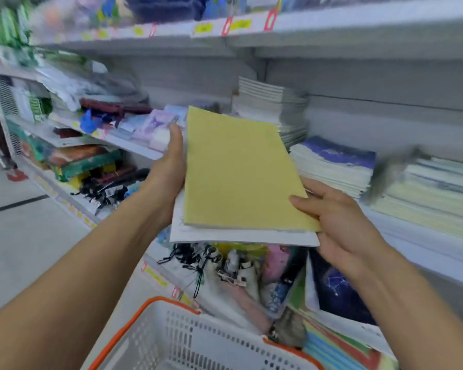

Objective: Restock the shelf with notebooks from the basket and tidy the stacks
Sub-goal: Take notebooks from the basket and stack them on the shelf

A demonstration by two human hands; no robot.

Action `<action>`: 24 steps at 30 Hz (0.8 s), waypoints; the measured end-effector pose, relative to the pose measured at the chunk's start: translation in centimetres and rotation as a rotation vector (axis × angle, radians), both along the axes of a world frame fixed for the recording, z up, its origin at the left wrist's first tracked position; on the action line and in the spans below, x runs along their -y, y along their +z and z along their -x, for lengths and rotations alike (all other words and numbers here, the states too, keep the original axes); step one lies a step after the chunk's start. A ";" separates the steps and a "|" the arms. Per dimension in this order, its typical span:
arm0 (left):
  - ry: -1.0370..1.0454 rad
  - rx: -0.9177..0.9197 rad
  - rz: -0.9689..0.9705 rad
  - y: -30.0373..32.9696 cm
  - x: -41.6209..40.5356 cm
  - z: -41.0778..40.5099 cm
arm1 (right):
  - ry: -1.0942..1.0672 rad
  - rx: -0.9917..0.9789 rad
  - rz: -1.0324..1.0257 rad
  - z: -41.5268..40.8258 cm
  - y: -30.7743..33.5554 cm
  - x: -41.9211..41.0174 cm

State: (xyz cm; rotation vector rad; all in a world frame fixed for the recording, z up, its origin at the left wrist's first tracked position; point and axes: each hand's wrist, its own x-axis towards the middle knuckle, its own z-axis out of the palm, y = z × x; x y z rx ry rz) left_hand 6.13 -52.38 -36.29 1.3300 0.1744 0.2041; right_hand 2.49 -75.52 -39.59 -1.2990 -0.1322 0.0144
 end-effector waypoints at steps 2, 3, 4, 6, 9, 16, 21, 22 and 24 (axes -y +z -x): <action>-0.223 0.038 0.054 2.5 2.9 -0.9 | -0.117 0.056 -0.083 0.0 1.0 1.8; -0.314 0.035 0.030 3.4 4.3 -1.5 | -0.196 0.072 -0.119 -0.1 1.4 2.8; -0.397 0.028 -0.022 4.2 5.6 -2.2 | -0.280 0.082 -0.141 -0.3 1.7 3.9; -0.517 0.030 -0.140 4.5 7.8 -3.9 | -0.446 0.104 -0.154 -1.0 2.1 5.9; -0.453 0.037 -0.328 3.3 10.9 -6.8 | -0.614 0.126 -0.105 -3.2 3.1 8.3; -0.303 0.051 -0.233 1.4 16.2 -12.4 | -0.556 0.148 0.239 -9.0 4.0 11.7; -0.388 0.154 -0.641 0.9 16.7 -12.8 | -0.457 0.126 0.626 -10.0 3.3 13.7; -0.384 0.180 -0.707 0.7 16.8 -13.0 | -0.484 0.125 0.677 -10.2 3.2 14.0; -0.390 0.223 -0.700 0.3 17.0 -13.7 | -0.541 0.112 0.806 -10.4 3.0 14.1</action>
